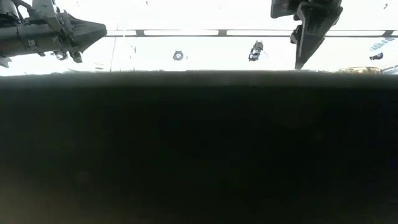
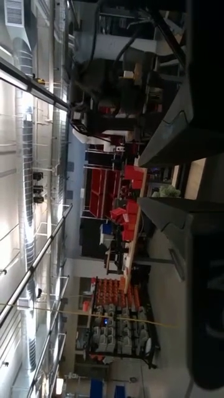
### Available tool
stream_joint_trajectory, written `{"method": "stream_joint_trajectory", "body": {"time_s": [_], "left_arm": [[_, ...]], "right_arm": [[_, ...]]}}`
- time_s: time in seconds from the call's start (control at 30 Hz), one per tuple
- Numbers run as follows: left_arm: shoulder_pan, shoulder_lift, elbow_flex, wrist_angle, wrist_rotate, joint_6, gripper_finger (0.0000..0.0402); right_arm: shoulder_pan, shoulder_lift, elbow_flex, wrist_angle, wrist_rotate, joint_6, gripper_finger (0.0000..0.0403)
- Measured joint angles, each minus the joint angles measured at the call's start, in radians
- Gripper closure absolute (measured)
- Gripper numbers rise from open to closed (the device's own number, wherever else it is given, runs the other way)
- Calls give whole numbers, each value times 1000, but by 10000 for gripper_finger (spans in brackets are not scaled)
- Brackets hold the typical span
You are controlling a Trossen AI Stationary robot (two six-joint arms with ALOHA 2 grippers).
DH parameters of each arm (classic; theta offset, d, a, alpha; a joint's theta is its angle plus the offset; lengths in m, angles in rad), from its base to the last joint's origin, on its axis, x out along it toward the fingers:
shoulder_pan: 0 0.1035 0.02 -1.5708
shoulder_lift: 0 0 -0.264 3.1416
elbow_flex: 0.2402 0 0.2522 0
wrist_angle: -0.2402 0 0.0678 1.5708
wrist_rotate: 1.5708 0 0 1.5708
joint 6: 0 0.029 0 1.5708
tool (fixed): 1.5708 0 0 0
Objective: Pick and place plate/cup/fork/spoon on tray
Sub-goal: Put the brown cup on the black tray
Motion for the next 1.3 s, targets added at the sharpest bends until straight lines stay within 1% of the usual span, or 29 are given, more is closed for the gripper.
{"method": "stream_joint_trajectory", "body": {"time_s": [0.17, 0.37, 0.47, 0.6, 0.83, 1.1, 1.3], "left_arm": [[0, 0, 0, -16, 0, 0, 308], [0, 0, 0, -45, 0, -20, 308], [0, 0, 0, -54, -3, -26, 308], [0, 0, 0, -53, -4, -26, 308], [0, 0, 0, -53, -37, -26, 308], [0, 0, 0, -53, -41, -26, 308], [0, 0, 0, -62, -41, -25, 308]], "right_arm": [[30, 101, 82, -86, -5, -6, 148], [31, 179, 139, -205, -31, -18, 129], [31, 208, 139, -225, -71, -41, 128], [32, 242, 139, -239, -76, -73, 140], [32, 236, 139, -227, -62, -79, 161], [32, 235, 118, -187, -54, -84, 163], [30, 235, 64, -160, -55, -78, 163]]}}
